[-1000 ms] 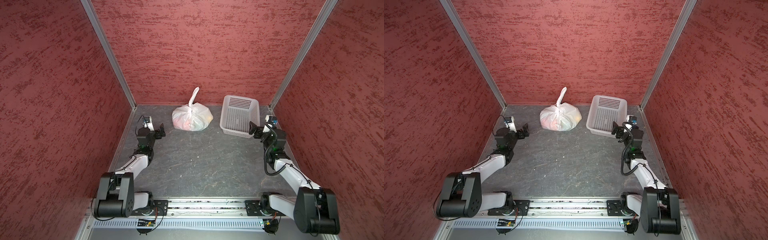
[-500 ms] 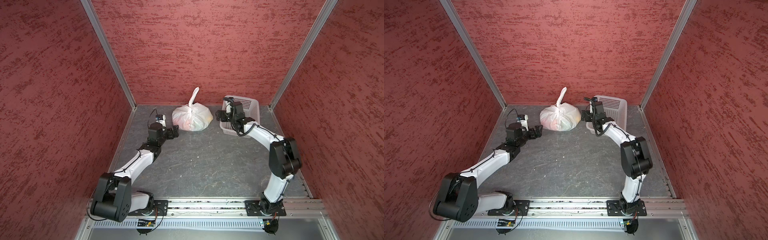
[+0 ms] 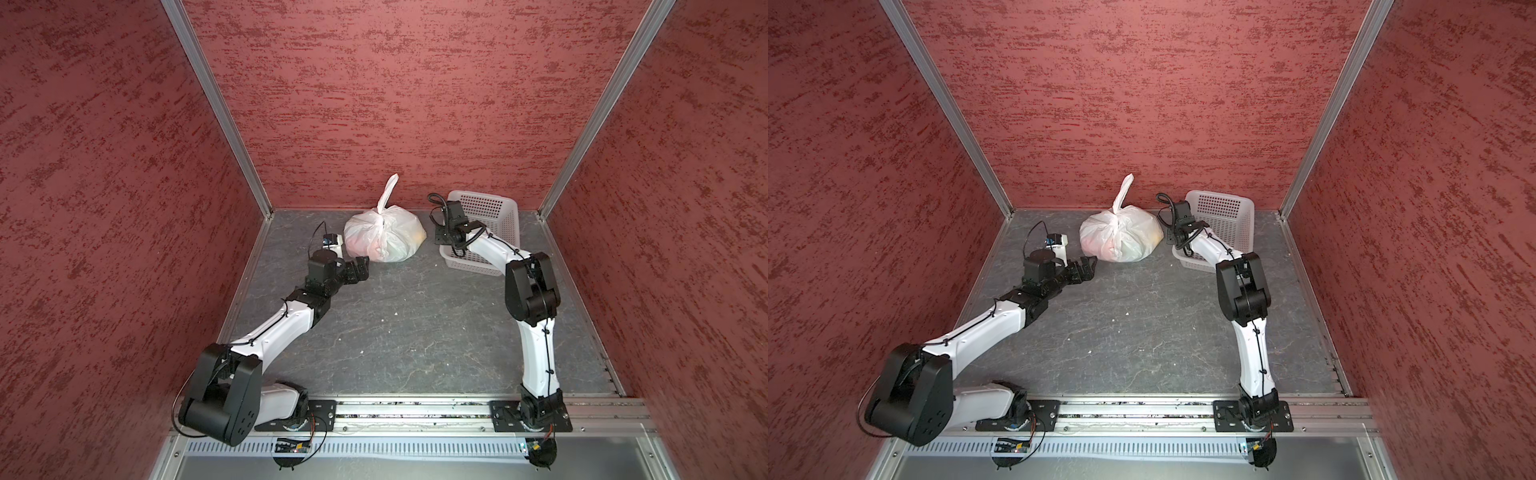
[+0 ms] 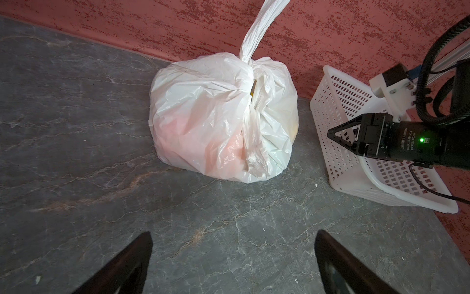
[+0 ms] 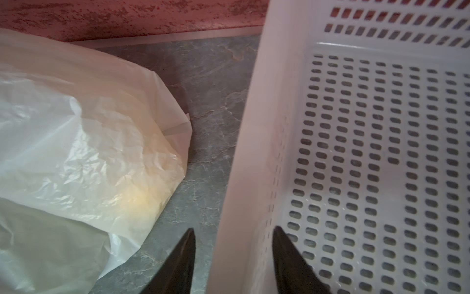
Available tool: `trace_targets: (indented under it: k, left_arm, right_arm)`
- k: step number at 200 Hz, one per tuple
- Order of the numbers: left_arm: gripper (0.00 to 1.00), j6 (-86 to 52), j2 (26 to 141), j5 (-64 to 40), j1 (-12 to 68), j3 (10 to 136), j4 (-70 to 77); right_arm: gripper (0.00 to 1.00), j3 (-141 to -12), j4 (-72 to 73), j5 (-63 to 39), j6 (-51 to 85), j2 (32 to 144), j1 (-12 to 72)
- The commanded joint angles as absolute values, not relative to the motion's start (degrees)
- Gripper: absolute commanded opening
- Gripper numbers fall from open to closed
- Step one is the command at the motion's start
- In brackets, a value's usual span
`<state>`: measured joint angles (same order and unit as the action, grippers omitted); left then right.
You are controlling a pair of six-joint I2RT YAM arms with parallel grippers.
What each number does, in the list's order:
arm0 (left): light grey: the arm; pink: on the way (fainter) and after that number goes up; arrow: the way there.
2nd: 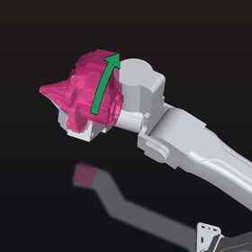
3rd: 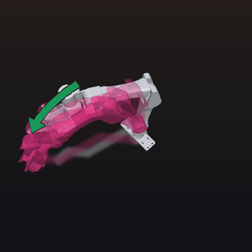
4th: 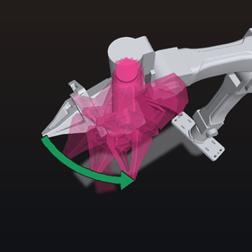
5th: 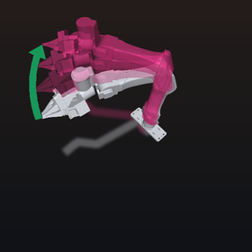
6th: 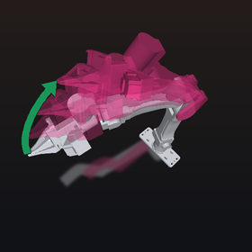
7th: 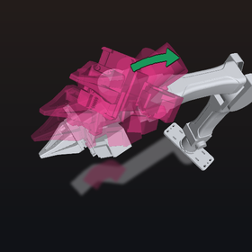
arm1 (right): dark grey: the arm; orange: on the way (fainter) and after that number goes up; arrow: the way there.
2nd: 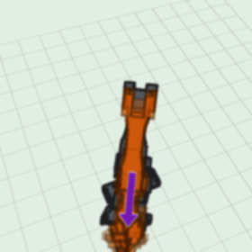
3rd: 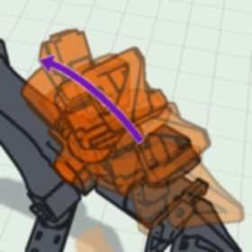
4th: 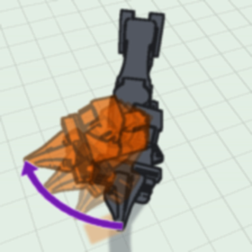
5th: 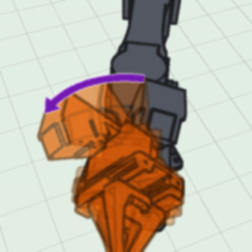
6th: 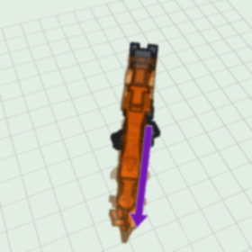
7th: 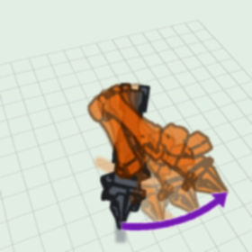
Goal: Untie the knot of the plastic bag and take out the fruit
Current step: Move the basket to the top-right of the table.
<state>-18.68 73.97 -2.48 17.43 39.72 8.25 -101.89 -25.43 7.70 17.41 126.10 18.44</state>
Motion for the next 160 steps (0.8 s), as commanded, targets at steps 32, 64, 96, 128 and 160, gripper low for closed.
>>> trace_targets:
  k: [32, 64, 96, 128, 160]
  left_arm:
    - [1.0, -18.82, 74.1, -1.84, 18.16, 40.03, 8.66]
    - [1.0, -18.63, 75.31, -1.93, 18.62, 40.9, 9.29]
    - [1.0, -18.6, 76.59, -2.37, 18.91, 41.61, 9.67]
    - [1.0, -18.37, 77.51, -2.54, 19.33, 42.8, 9.16]
    - [1.0, -17.86, 78.24, -2.49, 19.86, 45.0, 7.22]
  right_arm:
    - [0.28, -93.86, -25.69, 8.08, 17.14, 119.81, 14.33]
    - [0.22, -88.49, -24.95, 7.13, 14.4, 116.78, 11.43]
    - [0.21, -85.51, -23.52, 6.59, 10.84, 114.94, 7.94]
    - [0.21, -85.34, -22.54, 5.96, 8.77, 115.1, 4.76]
    - [0.41, -86.35, -22.89, 4.79, 6.36, 115.88, 3.87]
